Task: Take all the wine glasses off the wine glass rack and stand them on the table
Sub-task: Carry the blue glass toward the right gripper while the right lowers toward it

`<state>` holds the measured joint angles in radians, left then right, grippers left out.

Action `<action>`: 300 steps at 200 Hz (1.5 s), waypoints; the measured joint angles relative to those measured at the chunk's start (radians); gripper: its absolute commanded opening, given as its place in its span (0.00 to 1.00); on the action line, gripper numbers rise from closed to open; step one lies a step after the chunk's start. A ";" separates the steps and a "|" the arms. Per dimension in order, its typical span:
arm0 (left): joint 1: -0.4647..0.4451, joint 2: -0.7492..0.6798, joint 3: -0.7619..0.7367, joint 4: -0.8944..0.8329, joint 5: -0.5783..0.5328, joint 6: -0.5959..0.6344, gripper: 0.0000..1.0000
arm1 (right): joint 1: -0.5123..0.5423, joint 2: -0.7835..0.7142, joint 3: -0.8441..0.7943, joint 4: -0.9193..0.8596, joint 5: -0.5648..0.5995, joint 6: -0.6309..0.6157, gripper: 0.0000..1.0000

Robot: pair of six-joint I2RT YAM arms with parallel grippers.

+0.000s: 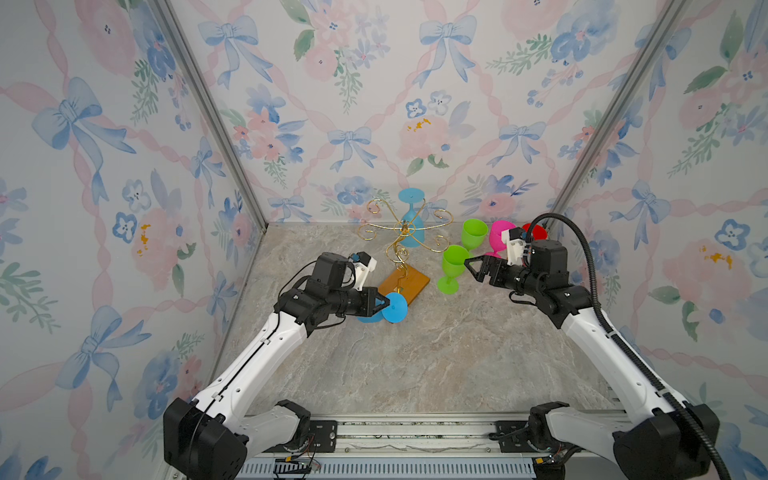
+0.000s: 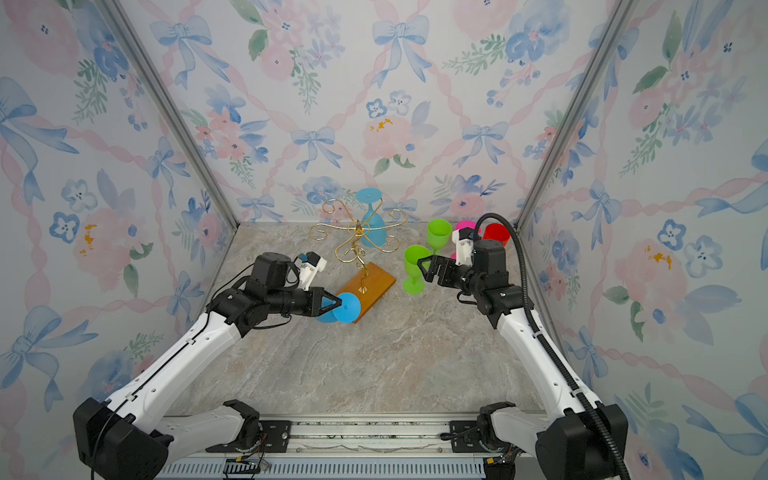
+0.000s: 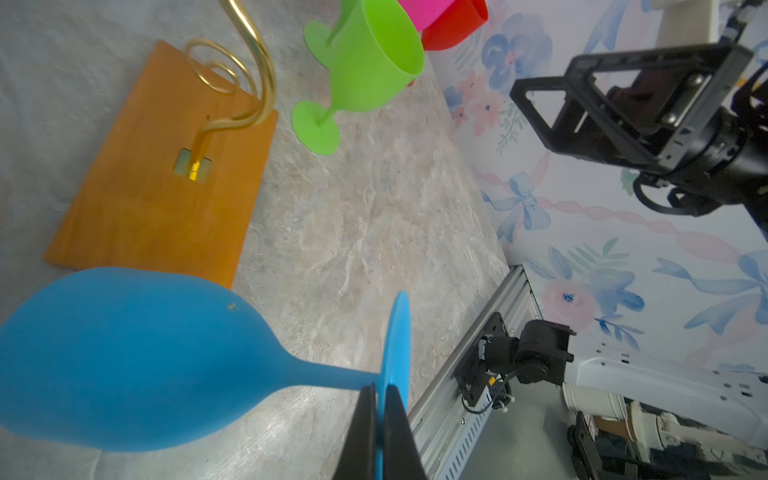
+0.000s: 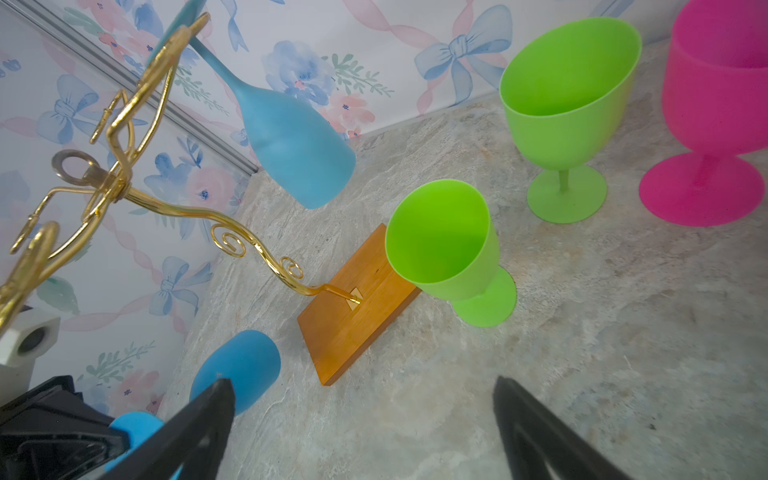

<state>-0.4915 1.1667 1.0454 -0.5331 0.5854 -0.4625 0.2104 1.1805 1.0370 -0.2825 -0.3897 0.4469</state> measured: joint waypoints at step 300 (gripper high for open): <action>-0.927 0.370 0.141 0.050 -1.068 0.767 0.00 | 0.003 0.006 0.037 -0.156 0.008 -0.017 1.00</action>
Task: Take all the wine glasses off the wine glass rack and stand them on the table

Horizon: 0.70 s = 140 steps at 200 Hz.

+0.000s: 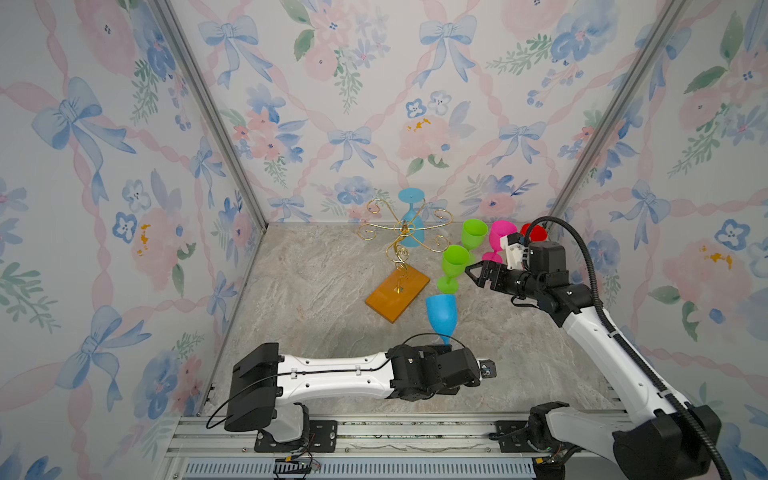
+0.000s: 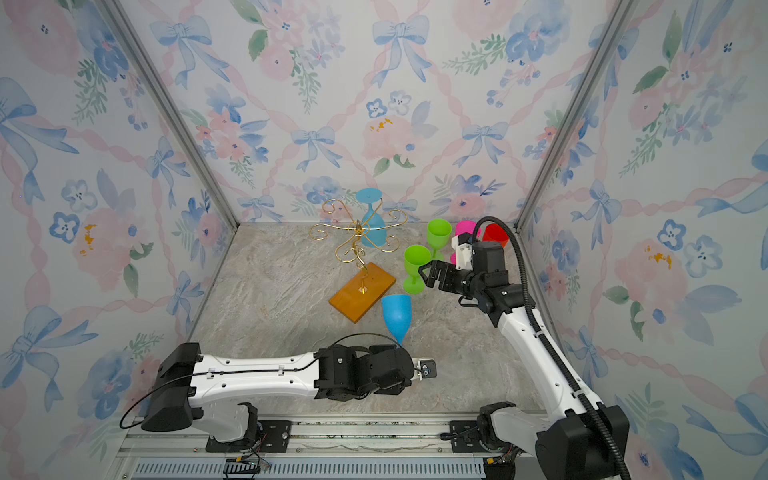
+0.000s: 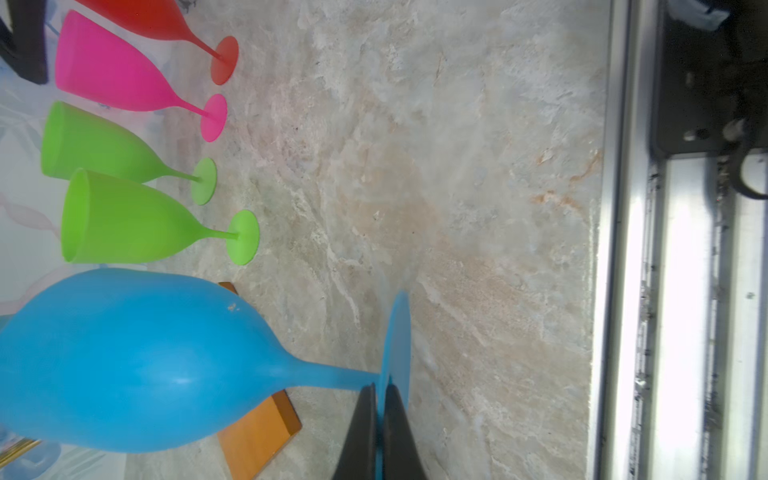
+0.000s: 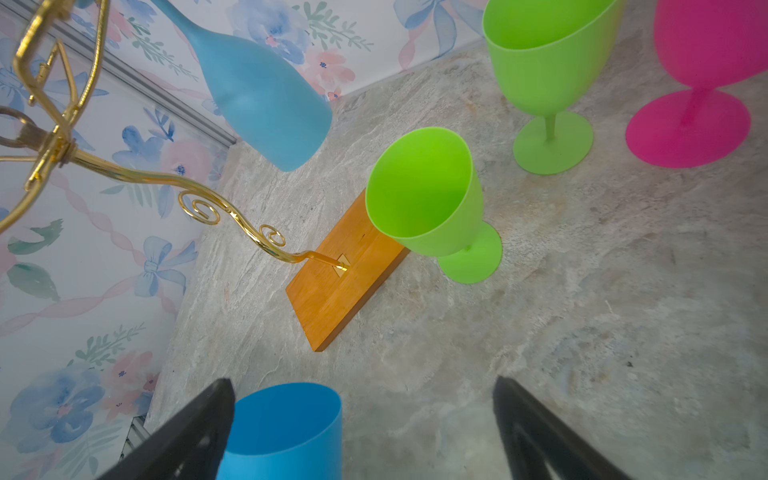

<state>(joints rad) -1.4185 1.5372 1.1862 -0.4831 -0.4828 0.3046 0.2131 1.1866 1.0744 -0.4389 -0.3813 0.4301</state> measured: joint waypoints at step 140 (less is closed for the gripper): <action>-0.035 -0.253 -0.450 0.436 -0.306 0.541 0.00 | 0.153 0.198 0.255 -0.259 -0.054 -0.082 0.89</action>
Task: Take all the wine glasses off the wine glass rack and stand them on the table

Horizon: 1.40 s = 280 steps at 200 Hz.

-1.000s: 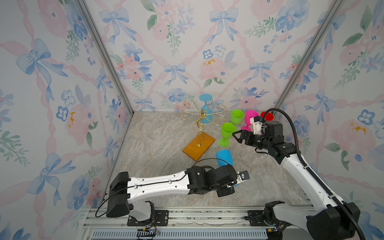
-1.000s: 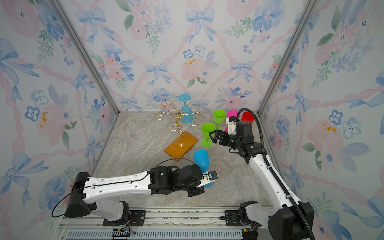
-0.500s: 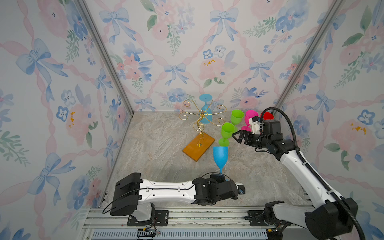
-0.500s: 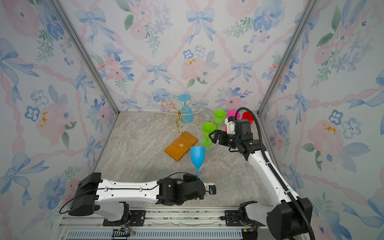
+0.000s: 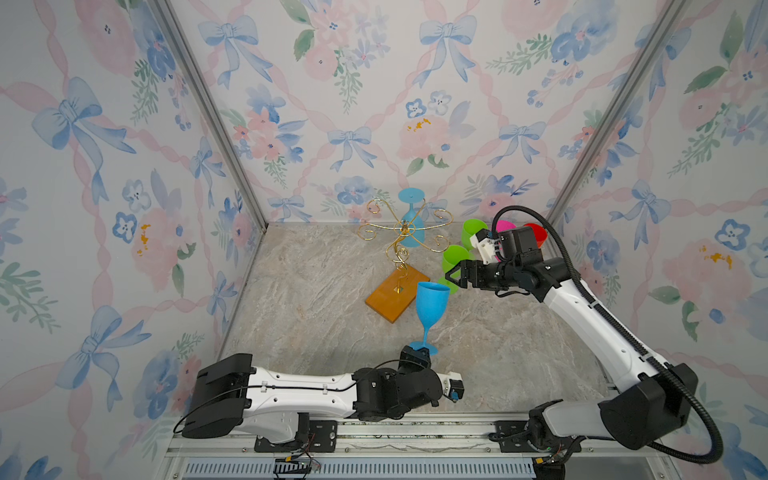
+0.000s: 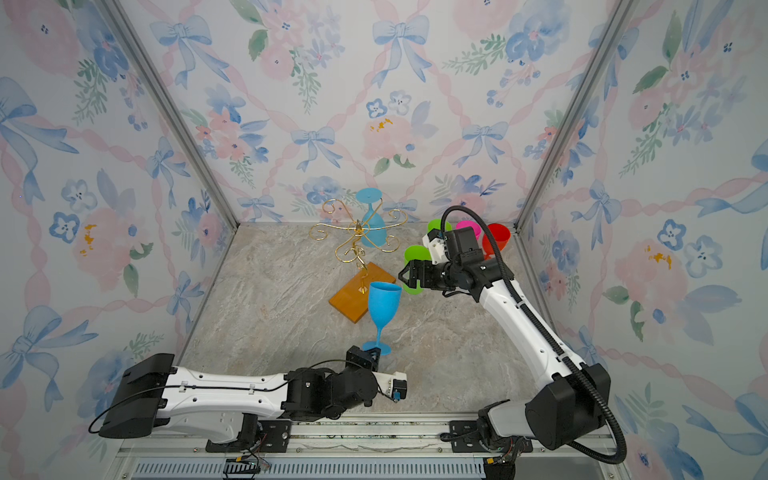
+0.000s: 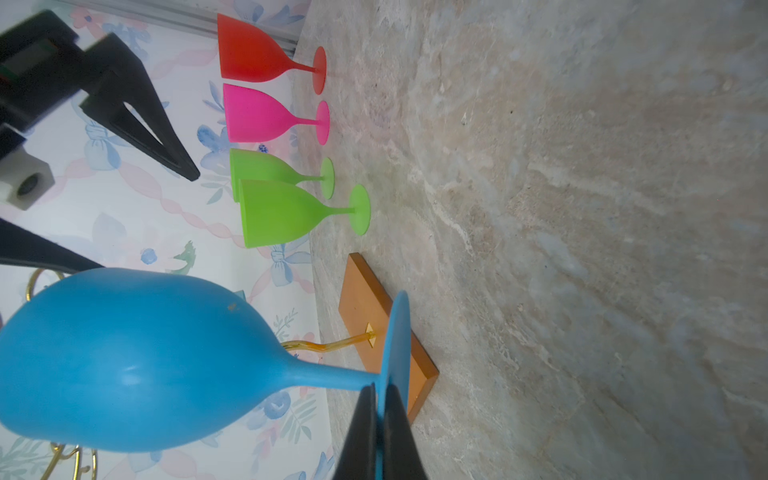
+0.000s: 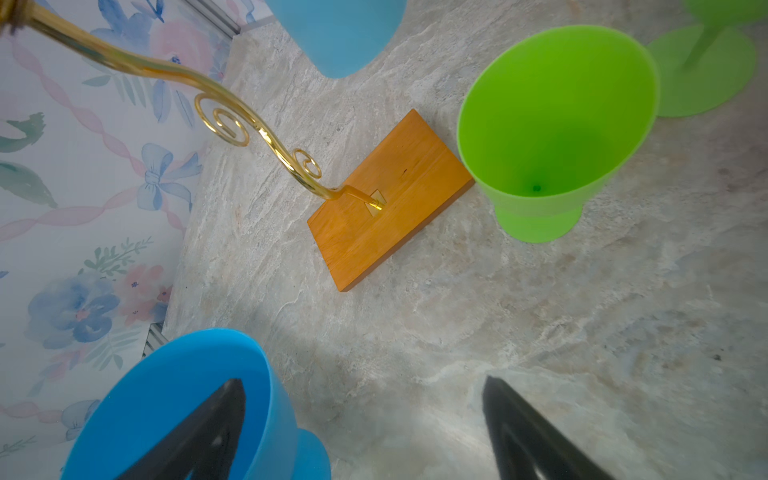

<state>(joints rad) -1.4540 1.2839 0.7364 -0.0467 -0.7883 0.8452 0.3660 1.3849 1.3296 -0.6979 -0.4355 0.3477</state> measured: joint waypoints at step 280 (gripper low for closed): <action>0.001 -0.201 -0.552 0.768 -0.034 0.663 0.00 | 0.115 0.006 -0.027 -0.027 -0.216 -0.052 0.73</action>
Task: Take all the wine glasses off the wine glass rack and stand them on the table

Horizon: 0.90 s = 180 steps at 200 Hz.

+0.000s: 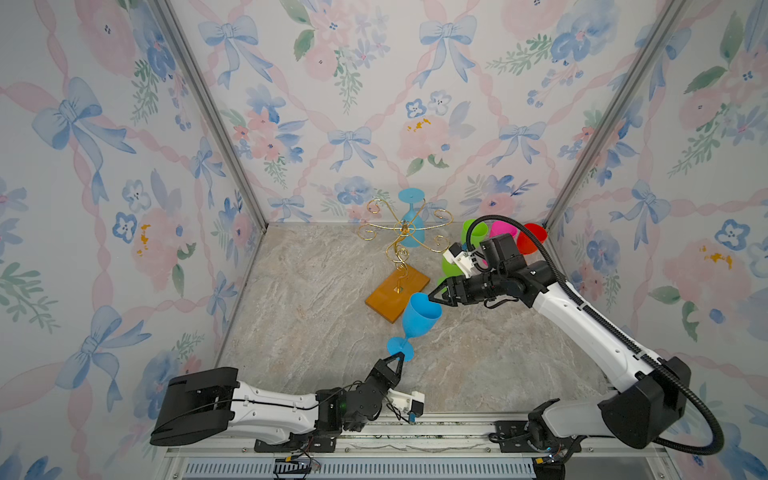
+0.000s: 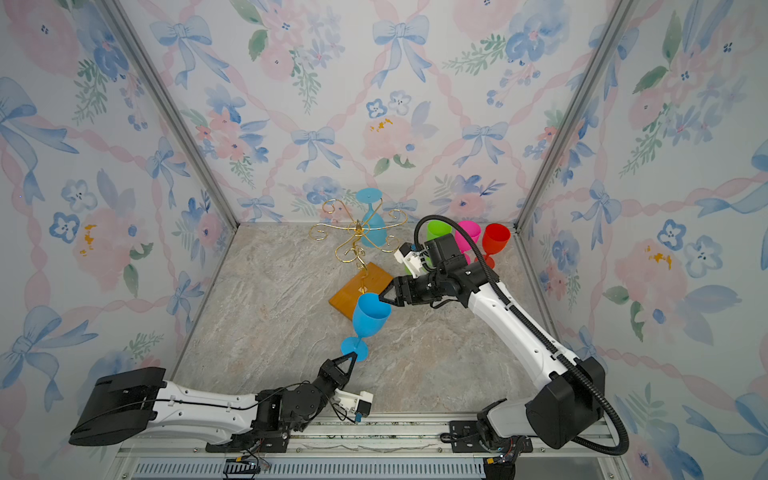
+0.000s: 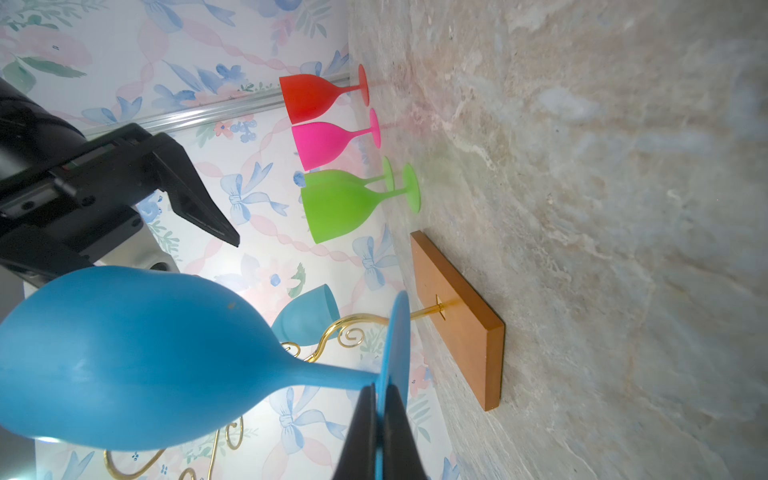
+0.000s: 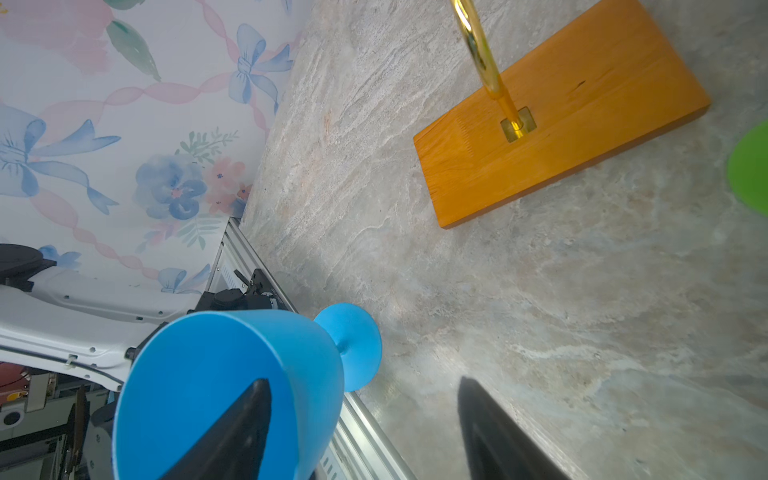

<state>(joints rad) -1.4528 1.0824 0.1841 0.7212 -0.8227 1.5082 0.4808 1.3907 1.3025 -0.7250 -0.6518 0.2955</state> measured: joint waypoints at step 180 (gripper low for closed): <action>0.000 0.040 0.000 0.063 -0.001 0.070 0.00 | 0.000 -0.058 -0.028 0.009 -0.034 0.003 0.33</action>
<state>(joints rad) -1.4525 1.1225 0.1841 0.7841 -0.8238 1.5784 0.4808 1.3331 1.2747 -0.7162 -0.6853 0.2985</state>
